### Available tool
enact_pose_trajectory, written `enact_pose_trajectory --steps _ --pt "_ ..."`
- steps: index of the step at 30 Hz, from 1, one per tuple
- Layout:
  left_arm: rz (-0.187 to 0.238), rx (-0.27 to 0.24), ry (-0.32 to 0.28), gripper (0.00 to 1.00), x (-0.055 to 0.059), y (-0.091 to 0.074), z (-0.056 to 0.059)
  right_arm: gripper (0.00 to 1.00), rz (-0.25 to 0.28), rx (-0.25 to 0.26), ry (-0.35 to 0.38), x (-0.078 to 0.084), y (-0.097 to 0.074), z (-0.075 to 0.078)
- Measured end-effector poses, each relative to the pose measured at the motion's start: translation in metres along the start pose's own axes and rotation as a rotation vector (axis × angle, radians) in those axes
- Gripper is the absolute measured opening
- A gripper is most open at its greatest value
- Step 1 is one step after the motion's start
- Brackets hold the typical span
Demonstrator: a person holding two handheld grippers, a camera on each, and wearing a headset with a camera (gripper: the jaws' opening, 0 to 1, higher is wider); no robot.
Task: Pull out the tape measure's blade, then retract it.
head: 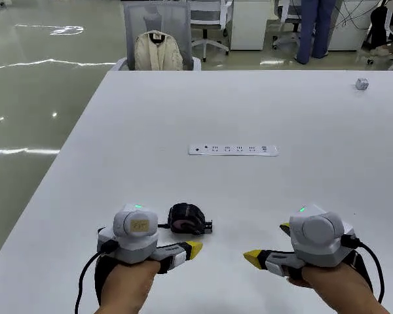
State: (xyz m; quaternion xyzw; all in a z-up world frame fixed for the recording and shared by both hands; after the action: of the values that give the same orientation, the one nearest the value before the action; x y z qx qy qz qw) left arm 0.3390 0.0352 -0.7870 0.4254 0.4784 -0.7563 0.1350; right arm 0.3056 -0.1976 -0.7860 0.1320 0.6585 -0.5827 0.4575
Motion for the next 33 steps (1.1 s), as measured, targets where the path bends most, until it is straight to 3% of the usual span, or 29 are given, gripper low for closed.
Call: enact_pose_trajectory --steps 13,33 --pt "0.01 0.007 -0.006 0.99 0.006 -0.026 0.0 0.68 0.008 0.038 0.038 0.009 -0.027 -0.003" --pt "0.012 0.034 0.006 1.0 0.006 -0.045 0.002 0.75 0.01 0.052 0.047 0.011 -0.056 -0.007"
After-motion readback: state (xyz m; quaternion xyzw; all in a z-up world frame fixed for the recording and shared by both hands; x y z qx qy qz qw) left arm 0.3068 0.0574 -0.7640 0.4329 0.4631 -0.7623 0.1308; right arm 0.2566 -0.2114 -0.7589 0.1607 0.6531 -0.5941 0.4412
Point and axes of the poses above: the centre of the closed fingertips' face, and the gripper's own axes: y roughly forward along the fingers, z roughly to its right, x roughly out of its underside, the point moved 5 cm from there along -y, roughly backward along the fingers, and after that the axes turned 9 degrees about x, right-handed, at the moved point
